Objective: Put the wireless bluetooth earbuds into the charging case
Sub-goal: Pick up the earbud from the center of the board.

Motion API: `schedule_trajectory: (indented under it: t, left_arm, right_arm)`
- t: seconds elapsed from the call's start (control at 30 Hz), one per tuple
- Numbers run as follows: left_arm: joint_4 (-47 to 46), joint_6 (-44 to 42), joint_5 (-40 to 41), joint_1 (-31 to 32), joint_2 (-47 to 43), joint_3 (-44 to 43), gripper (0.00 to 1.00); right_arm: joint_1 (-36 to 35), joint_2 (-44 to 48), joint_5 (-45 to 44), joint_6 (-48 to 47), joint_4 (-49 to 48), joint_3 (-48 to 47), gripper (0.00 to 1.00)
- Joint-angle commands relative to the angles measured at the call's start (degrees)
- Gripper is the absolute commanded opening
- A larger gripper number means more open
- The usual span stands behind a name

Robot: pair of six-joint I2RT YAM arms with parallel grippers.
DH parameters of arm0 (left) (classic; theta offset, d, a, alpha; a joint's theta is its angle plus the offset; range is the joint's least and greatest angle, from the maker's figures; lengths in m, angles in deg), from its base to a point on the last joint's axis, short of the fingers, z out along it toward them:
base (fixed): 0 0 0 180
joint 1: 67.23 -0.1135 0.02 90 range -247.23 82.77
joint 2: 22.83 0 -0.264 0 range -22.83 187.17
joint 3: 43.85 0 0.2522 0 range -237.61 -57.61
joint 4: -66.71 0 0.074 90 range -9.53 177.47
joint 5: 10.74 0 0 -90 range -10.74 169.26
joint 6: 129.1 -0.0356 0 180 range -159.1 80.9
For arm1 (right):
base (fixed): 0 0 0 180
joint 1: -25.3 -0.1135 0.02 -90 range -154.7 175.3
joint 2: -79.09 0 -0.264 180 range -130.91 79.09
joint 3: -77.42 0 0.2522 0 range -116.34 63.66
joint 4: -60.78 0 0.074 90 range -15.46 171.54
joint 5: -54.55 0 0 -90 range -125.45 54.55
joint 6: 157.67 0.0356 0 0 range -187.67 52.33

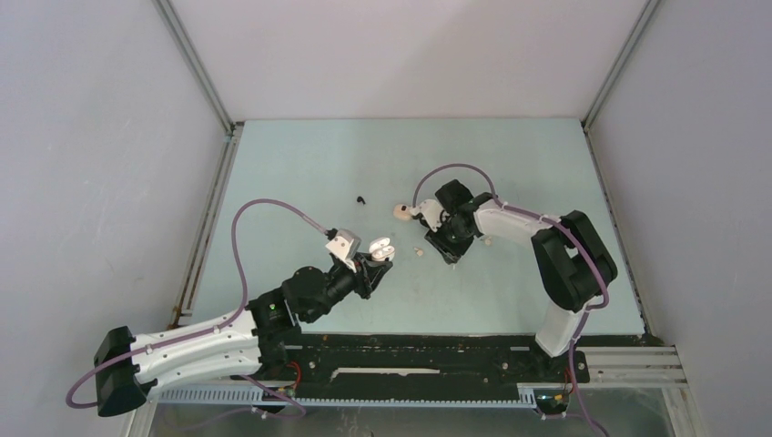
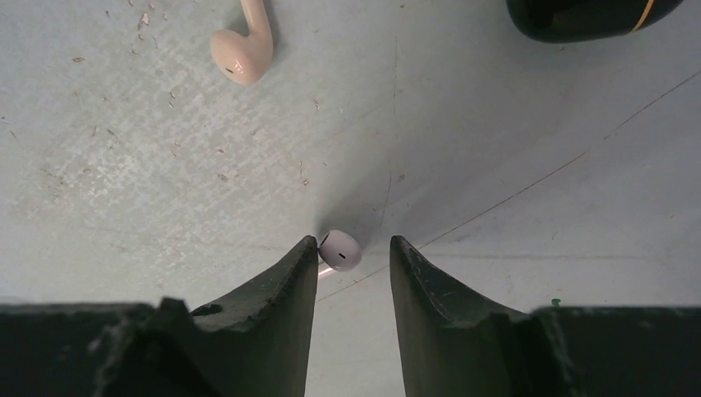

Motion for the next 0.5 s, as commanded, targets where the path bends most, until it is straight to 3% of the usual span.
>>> schedule_trajectory:
  t: [0.0,0.23,0.47]
  left_arm:
    - [-1.19,0.08,0.14,0.06,-0.63,-0.08,0.05]
    - [-0.47,0.08,0.29,0.06,-1.01,-0.06,0.05]
    - [-0.56,0.17,0.47,0.06,-1.04,0.46,0.05]
  right_arm:
    - [-0.97,-0.96,-1.88,-0.02,0.96,-2.25,0.39]
    - [-2.75,-1.62,-3.29,-0.03,1.41,-2.28,0.37]
    - [-2.57,-1.25,-3.37,-0.07,2.25,-2.29,0.19]
